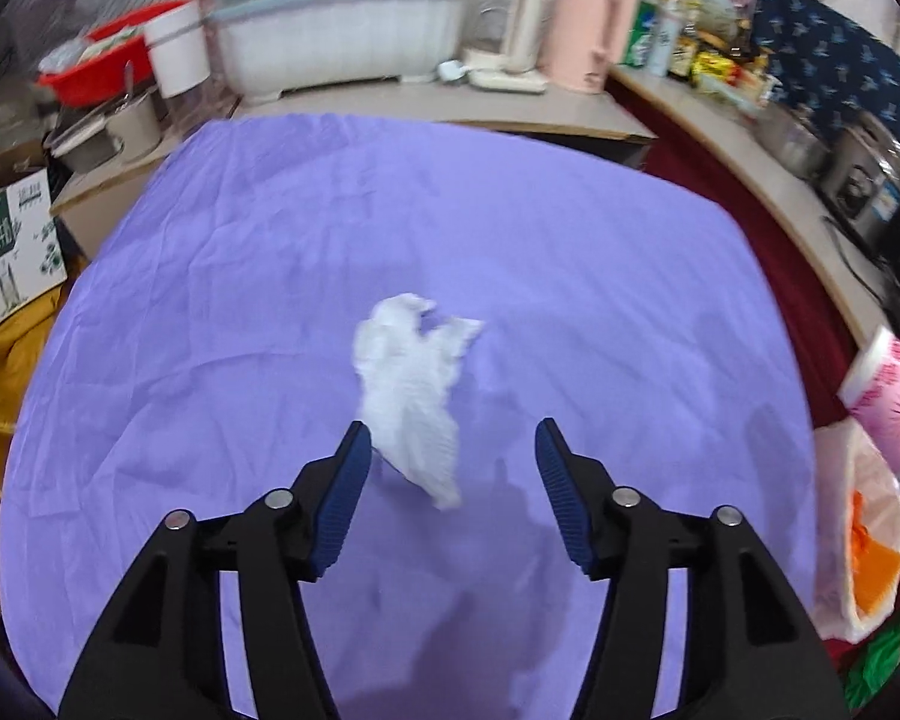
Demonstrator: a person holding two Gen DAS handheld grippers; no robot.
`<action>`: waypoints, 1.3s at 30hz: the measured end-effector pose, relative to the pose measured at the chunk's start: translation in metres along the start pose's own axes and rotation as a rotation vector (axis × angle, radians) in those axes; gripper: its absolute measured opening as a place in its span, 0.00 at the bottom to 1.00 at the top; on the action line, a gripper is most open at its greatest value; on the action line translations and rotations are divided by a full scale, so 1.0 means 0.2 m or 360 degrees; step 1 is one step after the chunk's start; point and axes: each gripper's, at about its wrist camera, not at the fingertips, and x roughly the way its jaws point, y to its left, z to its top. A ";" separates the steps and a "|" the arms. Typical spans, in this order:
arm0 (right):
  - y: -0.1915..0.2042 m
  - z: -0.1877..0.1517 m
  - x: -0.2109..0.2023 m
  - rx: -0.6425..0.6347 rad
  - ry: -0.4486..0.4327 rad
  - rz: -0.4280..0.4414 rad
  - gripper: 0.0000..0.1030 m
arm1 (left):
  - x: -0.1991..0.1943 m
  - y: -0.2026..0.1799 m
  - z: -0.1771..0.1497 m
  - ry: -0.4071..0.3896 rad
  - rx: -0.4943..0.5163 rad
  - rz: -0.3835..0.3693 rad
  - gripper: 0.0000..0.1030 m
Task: Collect trash
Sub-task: 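Lift the paper cup with the right gripper while the left gripper grasps a second white tissue, then carry the tissue and paper cup to the bin and release both inside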
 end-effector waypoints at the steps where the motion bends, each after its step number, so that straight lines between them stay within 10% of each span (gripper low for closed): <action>1: 0.02 0.01 0.03 -0.0006 0.0007 0.0006 0.04 | 0.04 0.02 0.01 0.0014 -0.0007 0.0018 0.57; 9: 0.11 0.03 0.23 -0.0007 0.0058 0.0044 0.04 | 0.26 0.10 0.06 0.0092 0.0012 0.0084 0.55; 16: 0.13 0.01 0.28 0.0003 0.0082 0.0054 0.04 | 0.28 0.05 0.06 0.0149 0.0074 0.0031 0.13; 39: -0.02 -0.08 -0.27 0.0070 -0.0078 0.0018 0.04 | -0.44 -0.53 -0.21 -0.0088 0.0373 -0.0243 0.10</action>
